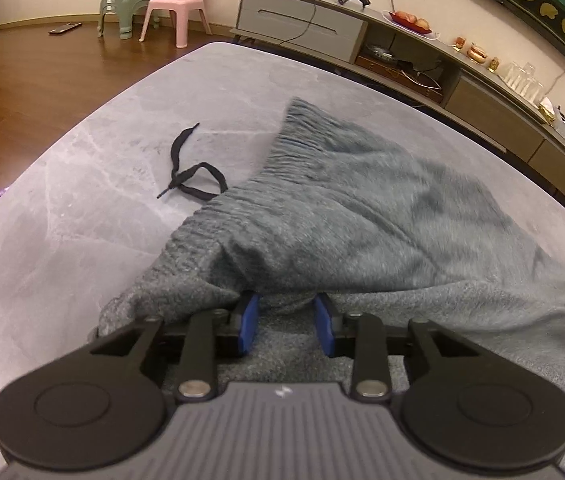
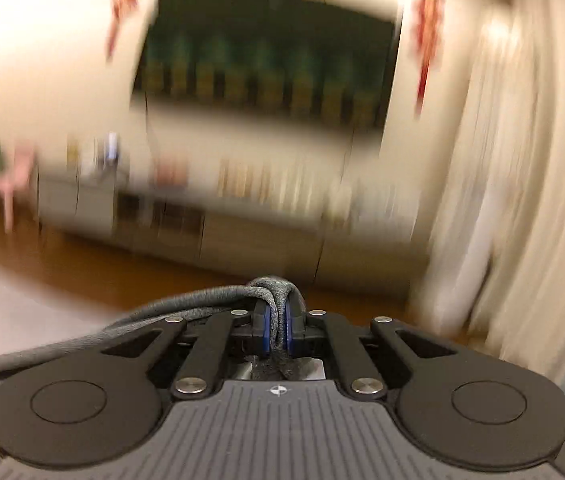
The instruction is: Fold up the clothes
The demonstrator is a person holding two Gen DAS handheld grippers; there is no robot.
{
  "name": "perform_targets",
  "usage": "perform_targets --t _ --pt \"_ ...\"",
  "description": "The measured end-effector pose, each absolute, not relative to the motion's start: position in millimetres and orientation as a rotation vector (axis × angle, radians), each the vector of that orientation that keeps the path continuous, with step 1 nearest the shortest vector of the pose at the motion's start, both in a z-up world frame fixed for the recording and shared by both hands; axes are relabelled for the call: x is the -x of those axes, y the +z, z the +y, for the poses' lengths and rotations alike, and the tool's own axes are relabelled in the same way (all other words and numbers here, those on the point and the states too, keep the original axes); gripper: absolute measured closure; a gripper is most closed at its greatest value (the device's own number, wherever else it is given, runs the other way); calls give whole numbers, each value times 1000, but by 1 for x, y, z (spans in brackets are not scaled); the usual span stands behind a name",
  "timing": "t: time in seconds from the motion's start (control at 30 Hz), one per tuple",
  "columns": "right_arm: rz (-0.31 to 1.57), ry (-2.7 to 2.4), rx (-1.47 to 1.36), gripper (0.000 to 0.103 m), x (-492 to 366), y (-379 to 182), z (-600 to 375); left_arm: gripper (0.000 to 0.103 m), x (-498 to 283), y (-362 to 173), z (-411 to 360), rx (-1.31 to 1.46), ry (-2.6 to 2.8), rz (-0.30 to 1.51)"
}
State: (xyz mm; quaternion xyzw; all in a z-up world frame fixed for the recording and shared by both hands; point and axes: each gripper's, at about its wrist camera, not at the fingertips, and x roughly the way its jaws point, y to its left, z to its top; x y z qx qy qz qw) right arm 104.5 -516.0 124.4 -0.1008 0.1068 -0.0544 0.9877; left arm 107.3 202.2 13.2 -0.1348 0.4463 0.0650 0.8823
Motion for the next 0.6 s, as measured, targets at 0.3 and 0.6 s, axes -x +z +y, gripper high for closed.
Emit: perform_targets --t 0.3,0.6 --pt "804 -179 124 84 -66 -43 -575 67 -83 54 211 298 69 837" --pt "729 -212 -226 16 -117 -12 -619 36 -191 97 194 170 123 844"
